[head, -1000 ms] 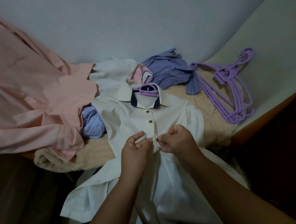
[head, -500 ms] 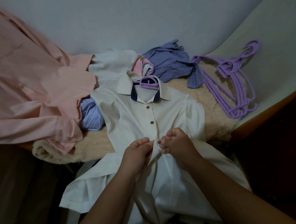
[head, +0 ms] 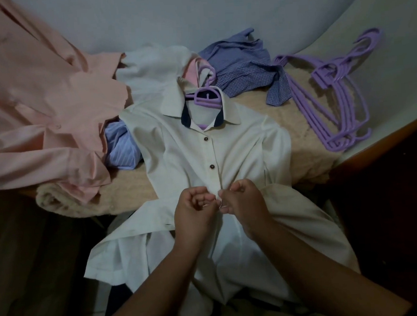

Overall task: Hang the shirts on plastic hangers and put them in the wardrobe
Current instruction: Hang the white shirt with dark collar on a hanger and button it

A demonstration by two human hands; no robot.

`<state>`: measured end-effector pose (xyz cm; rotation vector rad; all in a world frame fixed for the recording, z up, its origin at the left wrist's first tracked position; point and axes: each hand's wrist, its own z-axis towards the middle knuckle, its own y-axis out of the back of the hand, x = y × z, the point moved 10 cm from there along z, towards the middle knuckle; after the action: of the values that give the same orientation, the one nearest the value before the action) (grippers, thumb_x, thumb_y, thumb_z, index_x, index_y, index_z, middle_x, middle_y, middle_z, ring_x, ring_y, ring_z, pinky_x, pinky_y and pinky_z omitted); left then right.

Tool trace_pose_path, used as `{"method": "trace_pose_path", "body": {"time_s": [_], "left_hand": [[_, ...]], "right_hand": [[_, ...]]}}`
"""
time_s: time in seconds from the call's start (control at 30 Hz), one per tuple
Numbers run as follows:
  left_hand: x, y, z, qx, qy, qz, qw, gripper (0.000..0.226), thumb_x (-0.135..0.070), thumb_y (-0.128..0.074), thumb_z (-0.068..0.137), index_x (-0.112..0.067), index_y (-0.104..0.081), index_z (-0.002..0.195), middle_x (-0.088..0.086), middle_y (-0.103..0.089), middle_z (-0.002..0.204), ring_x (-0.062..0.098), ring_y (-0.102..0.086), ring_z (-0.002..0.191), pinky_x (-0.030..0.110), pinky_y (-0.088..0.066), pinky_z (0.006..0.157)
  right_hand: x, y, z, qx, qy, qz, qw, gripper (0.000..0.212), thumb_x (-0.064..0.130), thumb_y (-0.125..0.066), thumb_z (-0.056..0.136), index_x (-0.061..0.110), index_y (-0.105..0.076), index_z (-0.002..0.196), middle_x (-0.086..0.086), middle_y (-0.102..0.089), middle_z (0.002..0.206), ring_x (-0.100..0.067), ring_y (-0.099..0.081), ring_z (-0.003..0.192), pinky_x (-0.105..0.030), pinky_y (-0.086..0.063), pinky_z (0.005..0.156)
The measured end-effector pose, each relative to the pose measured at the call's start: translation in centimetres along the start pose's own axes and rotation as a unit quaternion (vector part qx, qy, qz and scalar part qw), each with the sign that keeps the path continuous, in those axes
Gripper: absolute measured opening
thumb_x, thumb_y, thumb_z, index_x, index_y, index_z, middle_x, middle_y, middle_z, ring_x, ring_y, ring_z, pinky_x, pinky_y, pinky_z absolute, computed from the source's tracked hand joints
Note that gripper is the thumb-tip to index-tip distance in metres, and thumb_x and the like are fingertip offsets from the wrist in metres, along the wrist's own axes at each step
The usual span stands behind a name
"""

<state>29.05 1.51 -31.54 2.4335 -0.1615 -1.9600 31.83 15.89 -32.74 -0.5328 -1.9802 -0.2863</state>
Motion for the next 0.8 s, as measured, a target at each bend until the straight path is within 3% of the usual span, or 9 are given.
{"method": "trace_pose_path", "body": {"time_s": [0.17, 0.4, 0.47, 0.57, 0.7, 0.8], "left_hand": [[-0.9, -0.4, -0.4, 0.008, -0.051, 0.05, 0.997, 0.029, 0.007, -0.068, 0.08, -0.015, -0.056, 0.095, 0.005, -0.067, 0.083, 0.005, -0.065, 0.073, 0.013, -0.051, 0.069], [-0.9, -0.6, 0.1, 0.032, -0.039, -0.004, 0.999, 0.035, 0.012, -0.069, 0.077, -0.015, -0.055, 0.096, 0.006, -0.067, 0.083, 0.005, -0.066, 0.073, 0.013, -0.051, 0.068], [-0.6, -0.7, 0.1, 0.038, -0.023, -0.025, 0.999, 0.036, 0.011, -0.07, 0.076, -0.015, -0.056, 0.097, 0.005, -0.068, 0.084, 0.008, -0.066, 0.076, 0.014, -0.052, 0.07], [0.2, -0.9, 0.4, 0.044, 0.024, -0.087, 0.995, 0.034, 0.011, -0.069, 0.078, -0.013, -0.056, 0.099, 0.005, -0.068, 0.085, 0.01, -0.066, 0.078, 0.016, -0.053, 0.07], [1.8, -1.2, 0.8, 0.056, 0.113, -0.167, 0.978, 0.028, 0.007, -0.064, 0.083, -0.013, -0.058, 0.1, 0.002, -0.07, 0.083, 0.01, -0.067, 0.076, 0.021, -0.053, 0.071], [2.1, -1.4, 1.2, 0.066, 0.15, -0.199, 0.966, 0.023, 0.004, -0.062, 0.085, -0.012, -0.058, 0.101, 0.002, -0.071, 0.085, 0.009, -0.068, 0.076, 0.021, -0.054, 0.073]], "right_hand": [[0.1, 0.2, 0.1, -0.002, 0.025, -0.001, 1.0, 0.032, -0.004, -0.067, 0.079, 0.013, -0.041, 0.079, -0.012, -0.057, 0.075, -0.019, -0.061, 0.064, -0.024, -0.054, 0.054], [-0.2, 0.4, 0.6, -0.024, 0.01, 0.037, 0.999, 0.033, -0.006, -0.065, 0.08, 0.011, -0.037, 0.089, -0.016, -0.053, 0.086, -0.017, -0.057, 0.061, -0.018, -0.05, 0.047], [-1.1, 0.7, 1.0, -0.038, -0.011, 0.033, 0.999, 0.033, -0.002, -0.065, 0.081, 0.009, -0.038, 0.096, -0.017, -0.055, 0.09, -0.018, -0.06, 0.066, -0.019, -0.052, 0.05], [-1.9, 0.7, 1.5, -0.032, -0.028, 0.049, 0.998, 0.037, 0.002, -0.066, 0.082, 0.019, -0.033, 0.081, -0.027, -0.059, 0.098, -0.025, -0.063, 0.073, -0.03, -0.056, 0.062], [-1.5, 0.5, 1.6, -0.005, -0.027, 0.063, 0.998, 0.035, 0.001, -0.067, 0.082, 0.016, -0.035, 0.087, -0.014, -0.058, 0.079, -0.021, -0.058, 0.066, -0.041, -0.052, 0.076], [-1.0, 0.2, 1.9, 0.018, -0.026, 0.058, 0.998, 0.036, 0.001, -0.068, 0.081, 0.011, -0.038, 0.096, -0.014, -0.06, 0.082, -0.02, -0.06, 0.067, -0.045, -0.053, 0.081]]}}
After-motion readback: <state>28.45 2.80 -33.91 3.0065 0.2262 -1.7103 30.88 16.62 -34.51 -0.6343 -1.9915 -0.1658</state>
